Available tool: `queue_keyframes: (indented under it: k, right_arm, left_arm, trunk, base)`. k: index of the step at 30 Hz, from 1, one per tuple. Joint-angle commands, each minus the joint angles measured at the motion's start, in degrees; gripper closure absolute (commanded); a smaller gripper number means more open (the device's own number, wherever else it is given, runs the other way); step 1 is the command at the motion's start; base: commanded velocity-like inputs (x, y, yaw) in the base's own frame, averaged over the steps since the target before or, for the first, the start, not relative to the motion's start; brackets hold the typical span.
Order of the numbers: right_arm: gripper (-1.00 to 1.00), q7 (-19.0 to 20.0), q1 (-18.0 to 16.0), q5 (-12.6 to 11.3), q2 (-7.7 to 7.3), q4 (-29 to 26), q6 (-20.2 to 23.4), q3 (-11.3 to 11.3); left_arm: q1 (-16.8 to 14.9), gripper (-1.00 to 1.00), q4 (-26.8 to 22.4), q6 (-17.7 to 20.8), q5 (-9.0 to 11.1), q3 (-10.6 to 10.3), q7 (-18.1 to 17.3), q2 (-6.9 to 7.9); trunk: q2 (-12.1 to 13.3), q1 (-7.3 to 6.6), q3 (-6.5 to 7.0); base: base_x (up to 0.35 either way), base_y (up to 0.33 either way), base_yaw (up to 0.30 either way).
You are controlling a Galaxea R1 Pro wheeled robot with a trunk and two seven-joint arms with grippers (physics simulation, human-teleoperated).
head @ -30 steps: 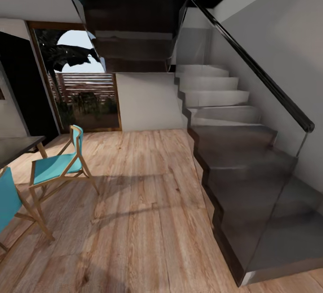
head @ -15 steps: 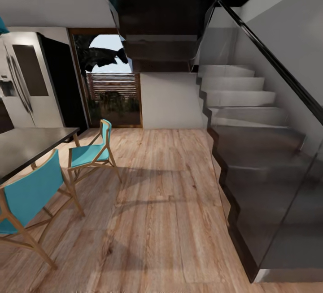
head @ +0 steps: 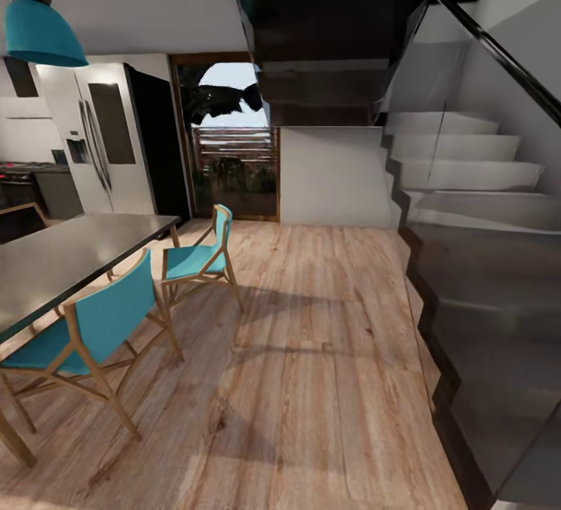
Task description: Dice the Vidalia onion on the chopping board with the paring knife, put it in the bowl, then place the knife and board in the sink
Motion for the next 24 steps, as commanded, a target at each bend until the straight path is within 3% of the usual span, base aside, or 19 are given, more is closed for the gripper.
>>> queue_keyframes:
  k: [1, 24]
  right_arm:
    - [-1.00, -0.05, -0.03, 0.01, 0.01, 0.02, -0.17, -0.02]
    - [-1.00, -0.05, -0.01, 0.01, 0.01, 0.11, -0.17, -0.02]
  left_arm:
    - [0.01, -1.00, -0.04, -0.09, 0.04, 0.05, -0.03, 0.00]
    - [0.01, -1.00, -0.03, -0.09, 0.03, 0.11, -0.04, 0.00]
  trunk:
    - [-0.03, -0.01, -0.05]
    - [-0.03, -0.01, -0.05]
  base:
    - [-0.126, 0.212, 0.287]
    - [-0.168, 0.257, 0.287]
